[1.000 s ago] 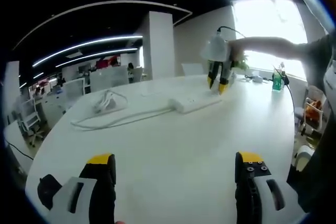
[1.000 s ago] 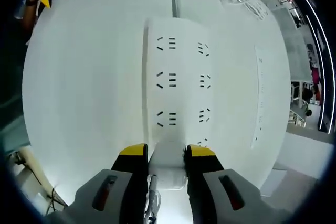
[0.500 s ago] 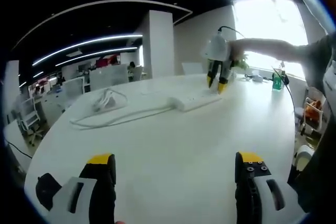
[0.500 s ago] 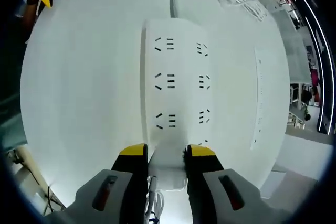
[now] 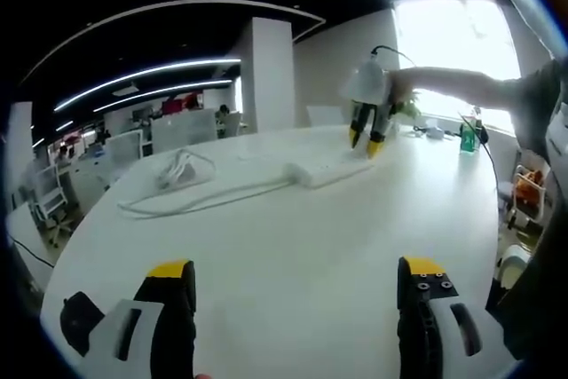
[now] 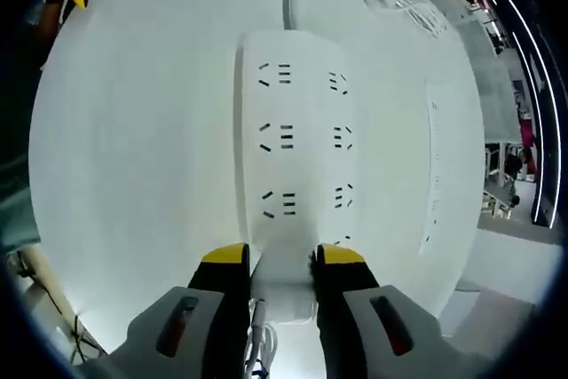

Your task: Straighten the power strip on the desk, plug the charger into it

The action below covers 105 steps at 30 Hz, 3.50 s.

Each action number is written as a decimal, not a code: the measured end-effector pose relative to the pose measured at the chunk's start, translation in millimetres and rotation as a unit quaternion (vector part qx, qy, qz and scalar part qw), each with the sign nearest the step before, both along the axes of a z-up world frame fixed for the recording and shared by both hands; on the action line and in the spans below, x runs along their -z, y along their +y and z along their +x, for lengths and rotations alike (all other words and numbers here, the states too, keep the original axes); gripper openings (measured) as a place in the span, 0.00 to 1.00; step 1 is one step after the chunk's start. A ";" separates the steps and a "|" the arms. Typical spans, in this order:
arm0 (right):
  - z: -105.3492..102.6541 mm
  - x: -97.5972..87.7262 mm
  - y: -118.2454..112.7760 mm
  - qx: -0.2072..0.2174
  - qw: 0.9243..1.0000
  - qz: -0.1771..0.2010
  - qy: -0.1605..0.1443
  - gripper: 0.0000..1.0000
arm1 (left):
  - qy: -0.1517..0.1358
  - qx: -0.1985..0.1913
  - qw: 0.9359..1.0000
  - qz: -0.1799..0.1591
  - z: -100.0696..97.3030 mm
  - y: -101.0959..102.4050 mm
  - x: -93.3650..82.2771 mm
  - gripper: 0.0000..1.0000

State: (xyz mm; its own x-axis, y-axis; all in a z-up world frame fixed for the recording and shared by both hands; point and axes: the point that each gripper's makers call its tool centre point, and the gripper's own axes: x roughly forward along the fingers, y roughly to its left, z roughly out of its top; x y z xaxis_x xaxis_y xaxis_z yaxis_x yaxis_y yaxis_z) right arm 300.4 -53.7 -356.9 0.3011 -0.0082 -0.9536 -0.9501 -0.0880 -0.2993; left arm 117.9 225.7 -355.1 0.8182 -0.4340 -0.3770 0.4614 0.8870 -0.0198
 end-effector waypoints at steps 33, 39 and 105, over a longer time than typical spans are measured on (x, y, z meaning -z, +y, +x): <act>3.5 0.1 -2.5 0.005 1.000 -0.016 0.005 0.27 | 0.000 0.002 1.000 -0.002 0.1 -3.1 0.2 0.97; 4.1 1.2 -2.5 0.005 1.000 -0.013 0.007 0.28 | -0.001 -0.004 1.000 0.001 -1.1 3.3 -1.5 0.97; -5.5 -11.8 -4.5 0.041 0.987 0.155 0.019 0.99 | -0.003 -0.003 1.000 0.007 -2.0 0.1 -6.8 0.97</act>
State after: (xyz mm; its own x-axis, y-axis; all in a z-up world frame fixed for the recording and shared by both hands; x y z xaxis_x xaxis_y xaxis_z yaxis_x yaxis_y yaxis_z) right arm 295.0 -58.2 -345.1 0.2764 0.2635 -0.9242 -0.9610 0.0802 -0.2645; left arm 115.9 225.8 -348.3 0.8233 -0.4233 -0.3782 0.4560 0.8900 -0.0037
